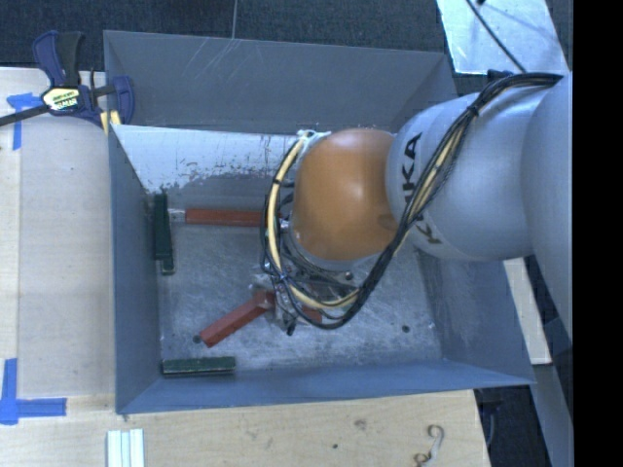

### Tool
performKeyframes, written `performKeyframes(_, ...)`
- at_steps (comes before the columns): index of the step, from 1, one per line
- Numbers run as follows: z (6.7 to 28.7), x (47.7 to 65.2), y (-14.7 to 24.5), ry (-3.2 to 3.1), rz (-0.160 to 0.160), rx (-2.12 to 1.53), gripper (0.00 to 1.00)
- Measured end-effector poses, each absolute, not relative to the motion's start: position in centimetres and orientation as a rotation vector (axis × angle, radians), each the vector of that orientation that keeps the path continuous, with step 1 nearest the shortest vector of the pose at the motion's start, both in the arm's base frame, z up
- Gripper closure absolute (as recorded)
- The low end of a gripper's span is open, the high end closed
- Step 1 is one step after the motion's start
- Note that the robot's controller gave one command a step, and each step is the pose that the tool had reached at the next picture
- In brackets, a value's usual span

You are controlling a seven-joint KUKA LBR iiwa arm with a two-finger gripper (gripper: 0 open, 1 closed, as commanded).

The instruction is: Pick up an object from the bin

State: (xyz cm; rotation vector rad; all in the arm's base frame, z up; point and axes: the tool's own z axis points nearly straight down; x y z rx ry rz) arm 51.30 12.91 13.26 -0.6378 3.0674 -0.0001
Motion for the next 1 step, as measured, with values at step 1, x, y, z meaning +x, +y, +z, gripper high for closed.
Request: performKeyframes(1, 16.98, 51.47, 12.92, 3.07, 0.0, -0.633, 1.0)
